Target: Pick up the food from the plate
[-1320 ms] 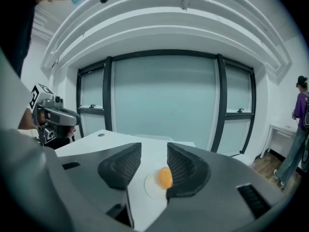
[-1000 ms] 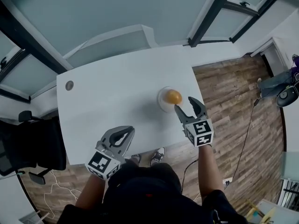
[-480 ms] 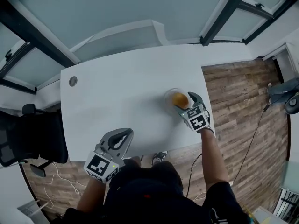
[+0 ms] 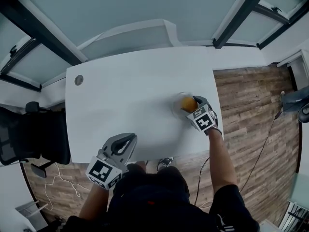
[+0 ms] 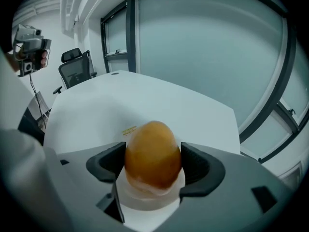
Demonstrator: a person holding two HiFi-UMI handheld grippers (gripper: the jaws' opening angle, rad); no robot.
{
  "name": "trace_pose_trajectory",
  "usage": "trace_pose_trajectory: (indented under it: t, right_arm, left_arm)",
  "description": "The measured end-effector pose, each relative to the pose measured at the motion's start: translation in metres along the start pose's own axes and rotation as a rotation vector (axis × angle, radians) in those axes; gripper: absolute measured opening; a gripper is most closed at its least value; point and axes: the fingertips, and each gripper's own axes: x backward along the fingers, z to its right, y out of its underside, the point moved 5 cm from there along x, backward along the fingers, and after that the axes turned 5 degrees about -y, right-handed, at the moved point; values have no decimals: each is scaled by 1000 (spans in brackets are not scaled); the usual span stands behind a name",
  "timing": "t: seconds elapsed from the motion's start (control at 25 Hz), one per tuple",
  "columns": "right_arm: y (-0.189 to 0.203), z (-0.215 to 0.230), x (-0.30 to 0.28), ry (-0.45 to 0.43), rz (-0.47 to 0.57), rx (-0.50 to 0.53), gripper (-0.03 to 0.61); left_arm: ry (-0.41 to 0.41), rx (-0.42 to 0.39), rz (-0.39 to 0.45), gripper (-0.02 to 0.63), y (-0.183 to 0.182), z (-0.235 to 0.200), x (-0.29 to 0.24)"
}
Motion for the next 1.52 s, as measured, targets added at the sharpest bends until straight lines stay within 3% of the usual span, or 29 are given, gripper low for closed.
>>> trace_pose_trajectory:
  t: [0.12, 0.28, 0.52, 0.8, 1.08, 1.32, 1.52]
  right_arm:
    - [-10, -2, 12, 12, 58, 3, 368]
    - [-38, -15, 58, 58, 239, -15, 368]
    - [-70, -67, 144, 161, 462, -9, 368]
    - [-88, -108, 257, 280, 706, -107, 368]
    - [-79, -127, 337, 452, 778, -102, 368]
    - [-68, -145, 378, 535, 845, -153, 368]
    - [-68, -159, 391, 562, 873, -125, 368]
  left_arm:
    - [11, 0, 8, 34, -4, 4, -2]
    - [36, -24, 24, 34, -12, 11, -4]
    - [82, -48, 95, 34, -37, 28, -1]
    - [156, -116, 191, 34, -80, 57, 0]
    - [235, -176, 272, 34, -107, 86, 13]
    - [278, -211, 298, 34, -119, 110, 18]
    - [298, -234, 317, 34, -123, 117, 25]
